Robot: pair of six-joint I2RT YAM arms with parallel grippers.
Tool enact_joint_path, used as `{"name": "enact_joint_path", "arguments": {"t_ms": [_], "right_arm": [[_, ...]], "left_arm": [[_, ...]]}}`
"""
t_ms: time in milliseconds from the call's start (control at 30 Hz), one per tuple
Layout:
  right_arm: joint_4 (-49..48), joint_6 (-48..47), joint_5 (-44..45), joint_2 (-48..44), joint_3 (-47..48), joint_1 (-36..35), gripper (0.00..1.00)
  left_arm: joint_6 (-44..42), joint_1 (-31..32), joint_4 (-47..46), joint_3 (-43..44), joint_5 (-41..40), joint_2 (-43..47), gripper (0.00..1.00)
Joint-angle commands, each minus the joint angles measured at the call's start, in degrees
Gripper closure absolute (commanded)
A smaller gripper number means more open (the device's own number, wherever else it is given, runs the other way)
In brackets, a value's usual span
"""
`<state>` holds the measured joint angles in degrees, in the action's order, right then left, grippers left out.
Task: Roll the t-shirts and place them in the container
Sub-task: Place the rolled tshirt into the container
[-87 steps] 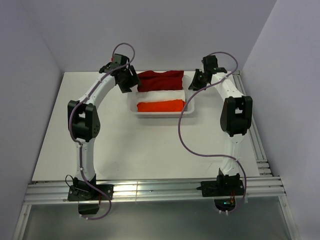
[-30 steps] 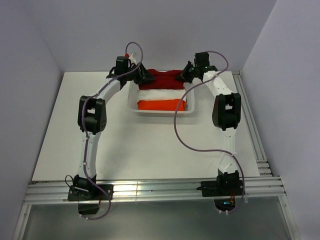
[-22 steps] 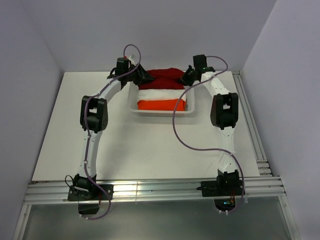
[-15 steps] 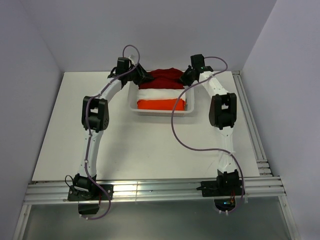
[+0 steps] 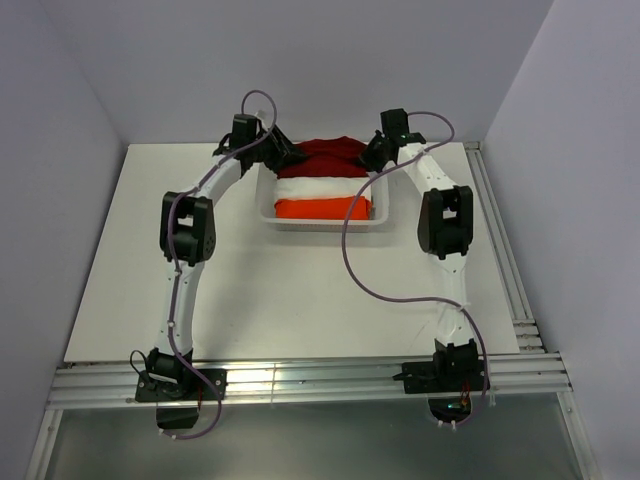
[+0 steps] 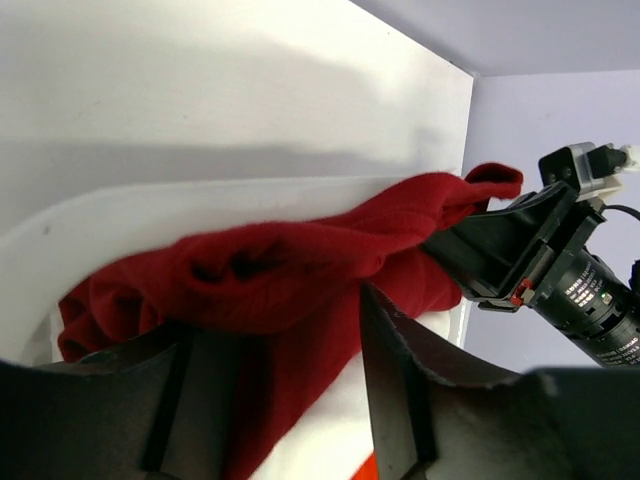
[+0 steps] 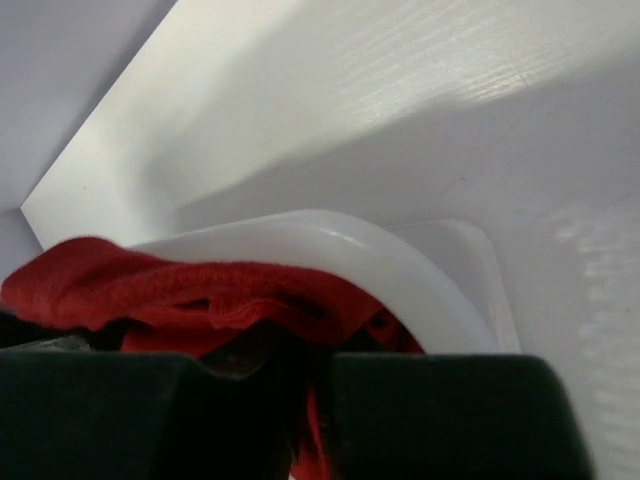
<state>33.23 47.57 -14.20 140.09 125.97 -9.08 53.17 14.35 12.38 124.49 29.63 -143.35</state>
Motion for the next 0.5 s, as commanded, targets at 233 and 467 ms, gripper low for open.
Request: {"name": "enact_joint_path", "arguments": {"t_ms": [233,467], "right_arm": [[-2.6,-5.6,-1.4,-11.1,-2.1,1.1,0.68],[-4.0,-9.6,-1.9,-15.3,-3.5,1.2,0.58]], "left_arm": [[-3.2,-1.6,8.3,-0.9,-2.9,8.3,0.38],[-3.2,-1.8,8.2,-0.2,-3.9,12.7,0.37]]}}
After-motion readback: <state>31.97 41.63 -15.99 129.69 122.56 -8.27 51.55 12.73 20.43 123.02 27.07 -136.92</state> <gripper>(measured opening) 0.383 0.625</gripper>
